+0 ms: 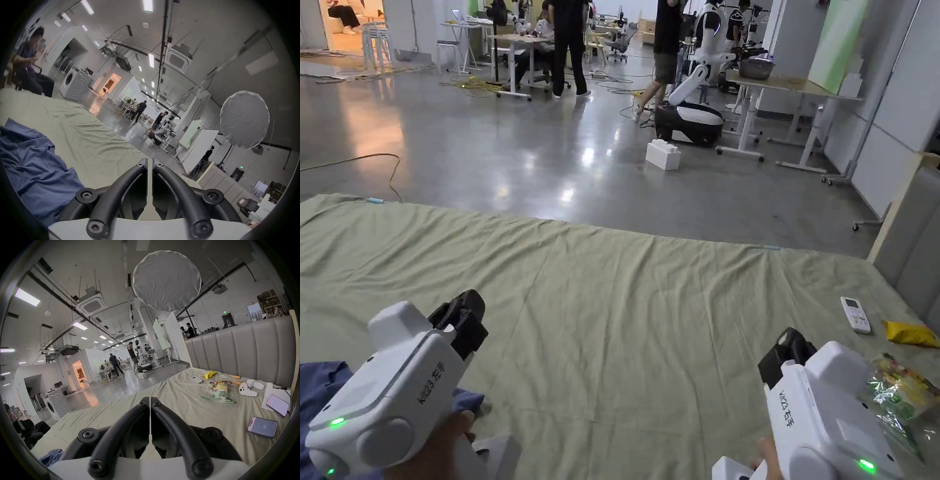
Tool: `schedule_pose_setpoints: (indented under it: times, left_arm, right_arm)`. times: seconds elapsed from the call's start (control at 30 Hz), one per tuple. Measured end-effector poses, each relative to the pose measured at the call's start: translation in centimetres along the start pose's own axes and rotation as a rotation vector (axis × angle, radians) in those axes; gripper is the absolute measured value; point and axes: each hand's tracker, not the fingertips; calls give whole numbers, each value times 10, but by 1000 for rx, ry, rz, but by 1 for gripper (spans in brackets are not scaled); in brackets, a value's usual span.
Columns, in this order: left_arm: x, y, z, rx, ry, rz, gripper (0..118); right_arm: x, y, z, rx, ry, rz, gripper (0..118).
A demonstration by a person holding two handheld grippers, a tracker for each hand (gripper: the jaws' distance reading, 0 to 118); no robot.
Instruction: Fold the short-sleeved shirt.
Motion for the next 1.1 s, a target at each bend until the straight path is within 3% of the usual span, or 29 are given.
schedule_pose_setpoints:
  times: [0.03, 0.07, 0.1, 0.13, 0.17, 0.2, 0.23, 0.3, 0.37, 0.4, 0.47, 0.57, 0.67, 0.8, 0.87, 0.93, 0.97, 1.0, 1.07, 1.1]
  left_arm:
    - [9, 0, -1, -8, 4, -133, 5]
    - [22, -2, -1, -27, 25, -307, 5]
    - [35, -8, -2, -62, 59, -556, 5]
    - [44, -15, -2, -63, 57, -751, 5]
    - [49, -23, -2, -78, 58, -949, 5]
    - [54, -32, -1, -77, 78, -1130, 5]
    - [55, -41, -2, -78, 82, -1278, 5]
    - [51, -56, 0, -76, 20, -1540, 5]
    - [45, -61, 4, -44, -25, -1675, 5]
    - [45, -61, 5, -44, -33, -1683, 5]
    - [45, -59, 5, -53, -26, -1645, 5]
    - [44, -49, 3, -83, 5, -1442, 5]
    - [44, -30, 0, -120, 20, -1073, 5]
    - [31, -8, -3, -93, 19, -506, 5]
    - [27, -4, -1, -54, 36, -373, 5]
    - [29, -4, 2, -25, 27, -332, 5]
    - [29, -3, 3, -24, 23, -339, 5]
    - [30, -3, 3, -25, 18, -342, 5]
    - [34, -3, 6, -19, 15, -344, 5]
    - [34, -2, 8, -16, 16, -348, 5]
  right_arm:
    - [-4, 0, -1, -1, 32, 87, 2]
    - [-17, -1, -3, -9, 100, 283, 2]
    - [-29, -5, -3, 10, 130, 503, 2]
    - [-43, -12, -3, 28, 107, 792, 2]
    - [-56, -18, 1, 170, 152, 1075, 2]
    - [-57, -31, 0, 94, 168, 1151, 2]
    - [-58, -36, 1, 132, 181, 1238, 2]
    - [-59, -51, 2, 151, 182, 1476, 2]
    - [-53, -60, 3, 183, 193, 1626, 2]
    - [-51, -60, 3, 176, 189, 1625, 2]
    - [-49, -48, 6, 146, 208, 1524, 2]
    - [-49, -39, 8, 129, 163, 1427, 2]
    - [-40, -23, -1, 69, 151, 1092, 2]
    - [-36, -10, 2, 47, 88, 706, 2]
    - [-31, -8, 4, 22, 69, 492, 2]
    - [-23, -13, 2, -73, 29, 259, 2]
    - [-20, -16, 4, -94, -16, 187, 2]
    - [-25, -11, 8, -18, -12, 240, 1]
    - [-26, -17, 8, -75, -9, 185, 1]
    - [-29, -14, 10, -19, -3, 247, 1]
